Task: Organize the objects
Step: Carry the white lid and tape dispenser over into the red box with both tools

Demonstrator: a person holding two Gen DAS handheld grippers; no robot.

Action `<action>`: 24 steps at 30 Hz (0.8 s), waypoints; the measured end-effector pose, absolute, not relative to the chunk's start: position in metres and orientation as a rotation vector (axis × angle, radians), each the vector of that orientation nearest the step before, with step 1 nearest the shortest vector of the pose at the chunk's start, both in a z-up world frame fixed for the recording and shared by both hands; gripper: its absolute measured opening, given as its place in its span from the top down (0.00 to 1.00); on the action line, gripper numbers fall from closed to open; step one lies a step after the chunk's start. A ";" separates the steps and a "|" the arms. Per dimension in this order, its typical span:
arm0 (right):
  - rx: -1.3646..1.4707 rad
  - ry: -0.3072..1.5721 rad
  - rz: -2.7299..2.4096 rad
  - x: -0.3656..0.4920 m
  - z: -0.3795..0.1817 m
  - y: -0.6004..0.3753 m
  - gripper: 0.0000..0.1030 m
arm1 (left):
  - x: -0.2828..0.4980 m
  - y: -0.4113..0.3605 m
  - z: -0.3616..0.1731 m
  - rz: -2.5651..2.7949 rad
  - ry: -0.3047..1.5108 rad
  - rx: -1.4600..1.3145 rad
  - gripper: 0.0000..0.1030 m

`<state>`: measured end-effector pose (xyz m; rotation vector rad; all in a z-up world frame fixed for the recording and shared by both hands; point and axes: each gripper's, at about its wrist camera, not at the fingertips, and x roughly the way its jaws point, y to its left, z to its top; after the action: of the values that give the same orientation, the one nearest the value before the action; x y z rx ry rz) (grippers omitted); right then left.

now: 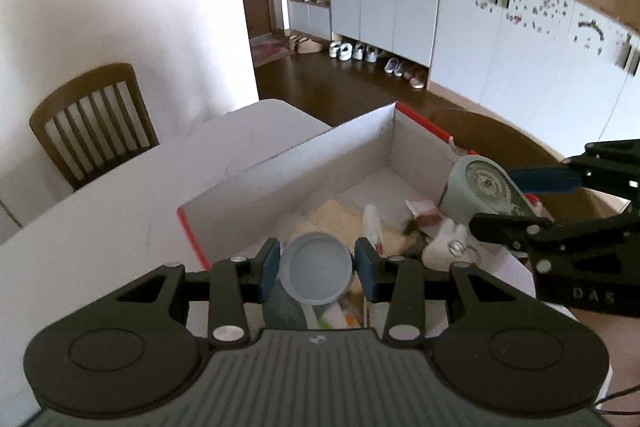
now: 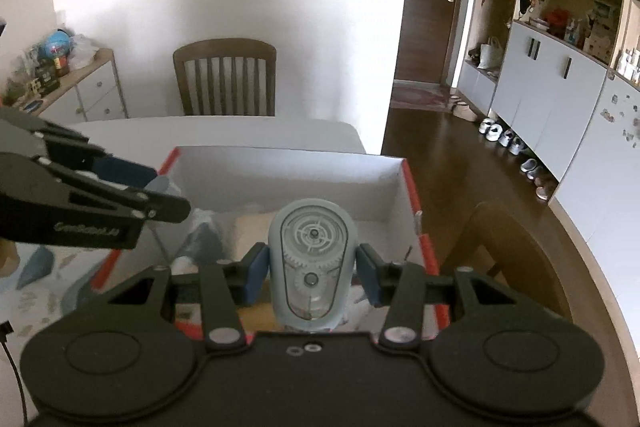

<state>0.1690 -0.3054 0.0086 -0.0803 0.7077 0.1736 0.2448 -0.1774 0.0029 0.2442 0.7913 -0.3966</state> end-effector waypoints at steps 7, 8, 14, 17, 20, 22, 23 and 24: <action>-0.098 0.733 0.191 0.192 -0.007 -0.314 0.55 | 0.283 -0.206 -0.022 -0.395 0.840 0.332 0.62; -0.100 0.740 0.193 0.195 -0.010 -0.314 0.55 | 0.287 -0.209 -0.027 -0.396 0.849 0.341 0.62; -0.105 0.798 0.203 0.214 -0.031 -0.318 0.55 | 0.309 -0.216 -0.051 -0.387 0.915 0.356 0.62; -0.110 0.839 0.229 0.220 -0.040 -0.316 0.55 | 0.314 -0.220 -0.057 -0.396 0.935 0.352 0.62; -0.128 0.867 0.241 0.223 -0.048 -0.313 0.55 | 0.317 -0.222 -0.064 -0.399 0.958 0.356 0.62; -0.126 0.890 0.237 0.225 -0.054 -0.312 0.55 | 0.319 -0.223 -0.068 -0.402 0.975 0.350 0.62; -0.124 0.901 0.241 0.226 -0.056 -0.312 0.55 | 0.320 -0.223 -0.071 -0.402 0.984 0.347 0.62; -0.125 0.909 0.243 0.226 -0.058 -0.311 0.55 | 0.320 -0.223 -0.073 -0.399 0.992 0.346 0.62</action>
<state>0.2264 -0.3114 -0.0583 -0.1248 0.9093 0.2434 0.3203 -0.2228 -0.0728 0.3465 0.9920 -0.3995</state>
